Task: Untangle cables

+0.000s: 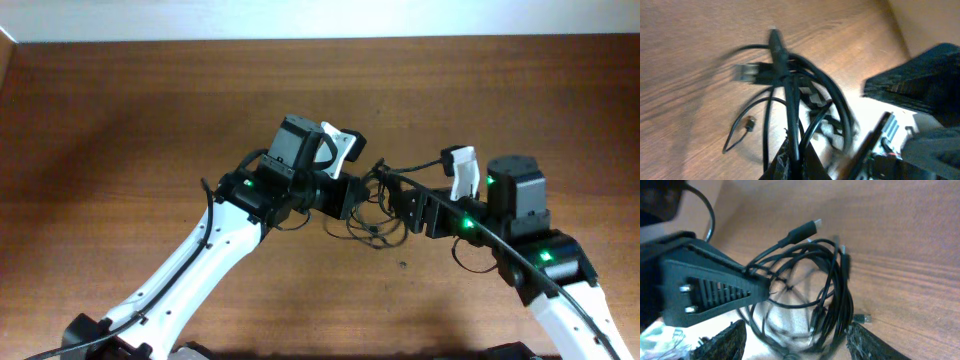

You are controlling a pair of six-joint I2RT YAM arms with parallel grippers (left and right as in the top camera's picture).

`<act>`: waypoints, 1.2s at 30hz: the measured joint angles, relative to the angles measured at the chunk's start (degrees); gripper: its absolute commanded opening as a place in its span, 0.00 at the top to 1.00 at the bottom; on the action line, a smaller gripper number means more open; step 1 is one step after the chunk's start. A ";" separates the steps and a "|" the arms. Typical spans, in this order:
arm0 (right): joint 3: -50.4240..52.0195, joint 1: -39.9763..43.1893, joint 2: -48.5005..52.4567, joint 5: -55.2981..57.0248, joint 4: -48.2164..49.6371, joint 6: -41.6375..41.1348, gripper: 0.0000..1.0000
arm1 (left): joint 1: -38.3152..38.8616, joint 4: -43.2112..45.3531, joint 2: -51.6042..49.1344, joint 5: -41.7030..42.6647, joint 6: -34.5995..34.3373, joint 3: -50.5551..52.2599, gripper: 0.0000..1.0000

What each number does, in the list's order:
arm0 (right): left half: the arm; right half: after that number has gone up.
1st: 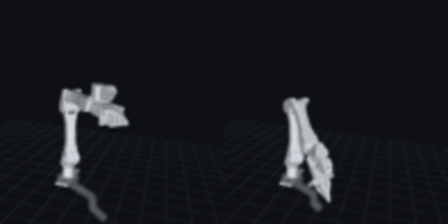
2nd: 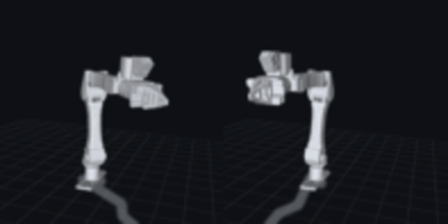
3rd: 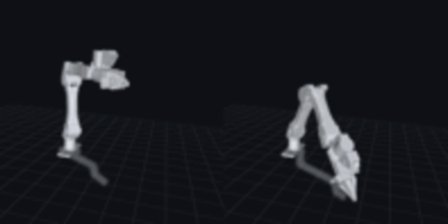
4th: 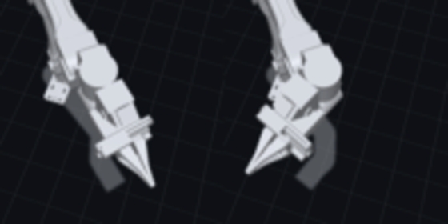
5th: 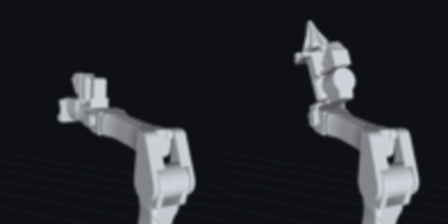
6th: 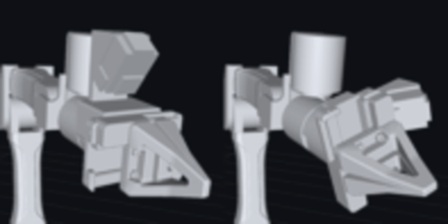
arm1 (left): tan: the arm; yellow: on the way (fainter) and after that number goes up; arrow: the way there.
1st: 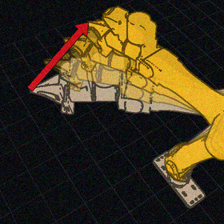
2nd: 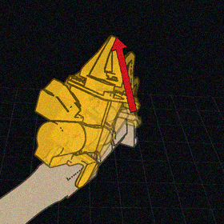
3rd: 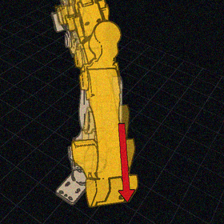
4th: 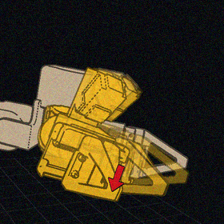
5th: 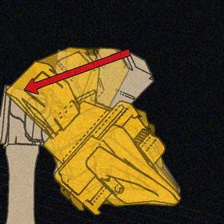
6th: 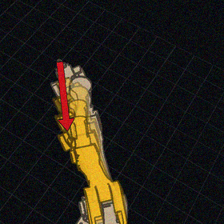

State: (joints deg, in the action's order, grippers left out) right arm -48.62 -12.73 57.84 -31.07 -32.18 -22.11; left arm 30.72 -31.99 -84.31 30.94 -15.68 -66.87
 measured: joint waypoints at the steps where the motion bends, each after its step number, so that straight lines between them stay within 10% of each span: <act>1: -0.02 0.00 -3.48 1.11 -2.51 0.26 0.27 | 0.00 -0.02 0.00 -1.75 -0.46 0.00 1.00; 24: -0.35 0.00 5.18 -6.32 2.75 1.64 0.44 | 0.00 -0.11 0.00 -0.83 -20.41 0.00 1.00; 29: -0.35 -2.84 12.33 -5.64 4.76 2.84 0.95 | 0.00 0.13 0.00 1.84 -20.61 0.00 1.00; 36: -0.33 3.50 8.74 -22.80 10.34 2.99 0.96 | 0.17 -5.38 0.00 -13.57 -17.53 -0.17 1.00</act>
State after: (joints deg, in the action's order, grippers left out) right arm -48.95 -9.23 66.59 -53.87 -21.85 -19.11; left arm 30.89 -37.36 -84.31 17.37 -33.21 -67.05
